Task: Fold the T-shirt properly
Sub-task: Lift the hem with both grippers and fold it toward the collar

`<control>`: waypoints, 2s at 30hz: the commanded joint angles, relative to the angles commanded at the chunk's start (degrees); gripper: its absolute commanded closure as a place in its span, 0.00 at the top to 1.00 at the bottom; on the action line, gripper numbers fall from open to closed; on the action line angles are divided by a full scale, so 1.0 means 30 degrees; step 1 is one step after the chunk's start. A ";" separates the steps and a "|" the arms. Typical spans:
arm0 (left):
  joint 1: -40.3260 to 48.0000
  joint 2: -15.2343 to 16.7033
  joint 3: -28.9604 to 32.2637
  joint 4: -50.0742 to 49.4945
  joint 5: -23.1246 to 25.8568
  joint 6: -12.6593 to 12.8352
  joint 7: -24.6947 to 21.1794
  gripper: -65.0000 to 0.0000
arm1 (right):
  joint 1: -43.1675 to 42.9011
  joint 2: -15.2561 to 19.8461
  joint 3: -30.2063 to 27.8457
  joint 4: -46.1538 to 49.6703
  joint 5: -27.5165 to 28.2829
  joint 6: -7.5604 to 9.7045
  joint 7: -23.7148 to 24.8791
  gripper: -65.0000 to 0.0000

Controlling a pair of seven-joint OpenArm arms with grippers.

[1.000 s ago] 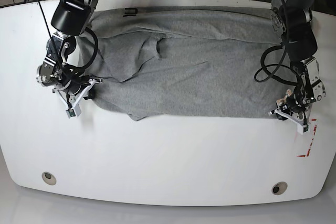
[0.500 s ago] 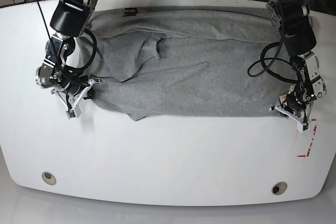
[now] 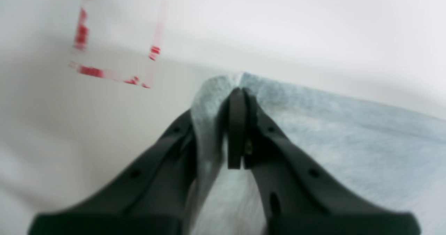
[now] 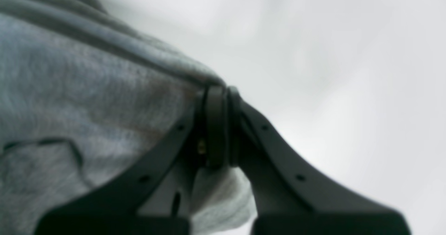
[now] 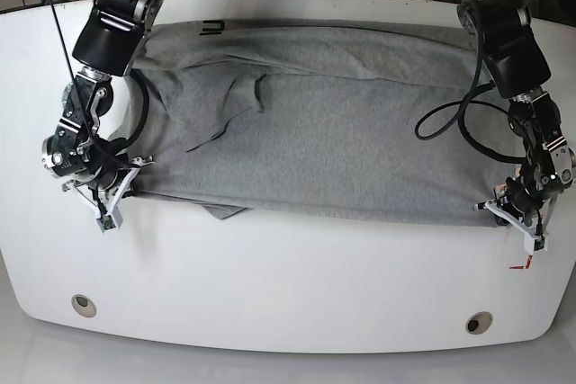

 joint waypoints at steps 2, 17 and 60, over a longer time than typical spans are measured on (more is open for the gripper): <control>0.0000 0.0000 0.0000 0.0440 0.0000 -0.0381 0.0264 0.06 | -0.0059 0.0088 -0.0322 0.0791 -0.0029 0.0000 -0.0293 0.00; 0.0527 -0.0088 -0.0821 0.1875 0.0029 -0.2579 0.0645 0.06 | -0.0703 0.0117 -0.0498 0.3048 -0.0147 0.0000 -0.1407 0.00; 0.8791 -0.0117 -0.3487 1.0930 0.0147 -0.7531 0.9289 0.06 | -0.8029 0.0205 -0.0352 1.0139 -0.0088 0.0000 -0.4220 0.00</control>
